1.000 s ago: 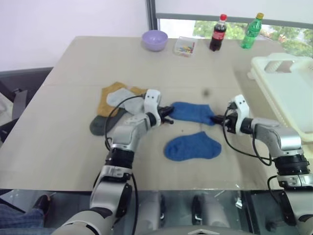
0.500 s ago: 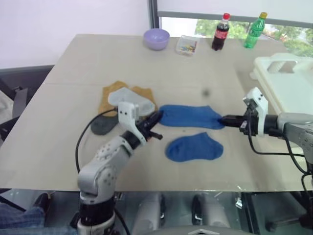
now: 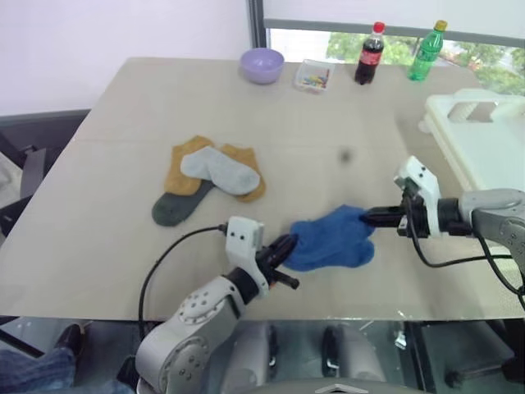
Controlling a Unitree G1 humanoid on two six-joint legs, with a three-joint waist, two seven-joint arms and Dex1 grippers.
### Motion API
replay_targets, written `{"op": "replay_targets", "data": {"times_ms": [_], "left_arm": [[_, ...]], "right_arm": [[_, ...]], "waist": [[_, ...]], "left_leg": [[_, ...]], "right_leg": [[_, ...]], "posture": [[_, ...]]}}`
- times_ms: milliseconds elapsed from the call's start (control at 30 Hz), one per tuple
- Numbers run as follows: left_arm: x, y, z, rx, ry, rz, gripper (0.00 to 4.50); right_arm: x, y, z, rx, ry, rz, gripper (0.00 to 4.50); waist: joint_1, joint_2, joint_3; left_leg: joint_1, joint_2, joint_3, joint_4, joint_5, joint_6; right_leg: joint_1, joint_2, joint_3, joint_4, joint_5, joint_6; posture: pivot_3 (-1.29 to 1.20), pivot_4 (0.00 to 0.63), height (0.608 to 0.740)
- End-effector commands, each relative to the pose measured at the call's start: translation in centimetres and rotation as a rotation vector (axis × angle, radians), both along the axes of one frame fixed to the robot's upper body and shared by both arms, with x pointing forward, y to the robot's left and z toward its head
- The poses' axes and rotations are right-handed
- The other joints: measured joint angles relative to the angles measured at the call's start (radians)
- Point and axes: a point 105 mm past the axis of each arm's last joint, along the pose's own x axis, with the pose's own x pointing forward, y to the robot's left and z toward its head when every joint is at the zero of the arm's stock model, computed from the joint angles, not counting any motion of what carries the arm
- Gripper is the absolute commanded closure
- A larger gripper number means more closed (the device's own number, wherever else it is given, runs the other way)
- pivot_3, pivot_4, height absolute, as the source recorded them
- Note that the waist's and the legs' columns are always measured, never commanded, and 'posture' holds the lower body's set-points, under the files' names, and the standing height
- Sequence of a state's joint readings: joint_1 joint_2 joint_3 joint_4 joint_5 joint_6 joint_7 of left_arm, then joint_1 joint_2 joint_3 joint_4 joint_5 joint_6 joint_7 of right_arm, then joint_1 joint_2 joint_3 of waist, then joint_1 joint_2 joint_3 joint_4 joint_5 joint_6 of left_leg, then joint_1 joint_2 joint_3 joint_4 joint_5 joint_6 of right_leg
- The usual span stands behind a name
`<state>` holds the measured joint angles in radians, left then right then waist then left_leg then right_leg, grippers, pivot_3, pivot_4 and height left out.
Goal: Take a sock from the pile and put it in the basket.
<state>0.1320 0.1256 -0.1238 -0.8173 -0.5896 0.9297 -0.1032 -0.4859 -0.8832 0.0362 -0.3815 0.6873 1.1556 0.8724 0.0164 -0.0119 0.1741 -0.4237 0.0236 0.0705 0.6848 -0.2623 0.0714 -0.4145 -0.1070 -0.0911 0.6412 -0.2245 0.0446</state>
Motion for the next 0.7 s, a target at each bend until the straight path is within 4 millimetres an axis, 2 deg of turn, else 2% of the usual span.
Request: {"op": "replay_targets", "data": {"times_ms": [33, 267, 700], "left_arm": [[-0.6, -0.4, 0.5, 0.0, -0.025, 0.004, 4.33], [-0.9, -0.7, 0.1, -0.019, -0.01, 0.002, 4.33], [-0.7, 0.1, -1.0, 0.025, 0.0, 0.029, 4.33]], "right_arm": [[-0.9, 0.1, 0.4, -0.009, 0.006, 0.033, 4.5], [-1.0, -0.7, 0.1, -0.03, 0.023, 0.004, 4.5], [-1.0, -0.6, -1.7, -0.02, 0.042, -0.035, 4.5]], "waist": [[0.0, 0.0, 0.0], [0.0, 0.0, 0.0], [0.0, 0.0, 0.0]], "left_leg": [[0.0, 0.0, 0.0, 0.0, 0.0, 0.0], [0.0, 0.0, 0.0, 0.0, 0.0, 0.0], [0.0, 0.0, 0.0, 0.001, 0.0, 0.0]], "right_leg": [[0.0, 0.0, 0.0, 0.0, 0.0, 0.0], [0.0, 0.0, 0.0, 0.0, 0.0, 0.0], [0.0, 0.0, -0.001, 0.0, 0.0, 0.0]], "posture": [[0.0, 0.15, 0.733], [0.0, 0.15, 0.733], [0.0, 0.15, 0.733]]}}
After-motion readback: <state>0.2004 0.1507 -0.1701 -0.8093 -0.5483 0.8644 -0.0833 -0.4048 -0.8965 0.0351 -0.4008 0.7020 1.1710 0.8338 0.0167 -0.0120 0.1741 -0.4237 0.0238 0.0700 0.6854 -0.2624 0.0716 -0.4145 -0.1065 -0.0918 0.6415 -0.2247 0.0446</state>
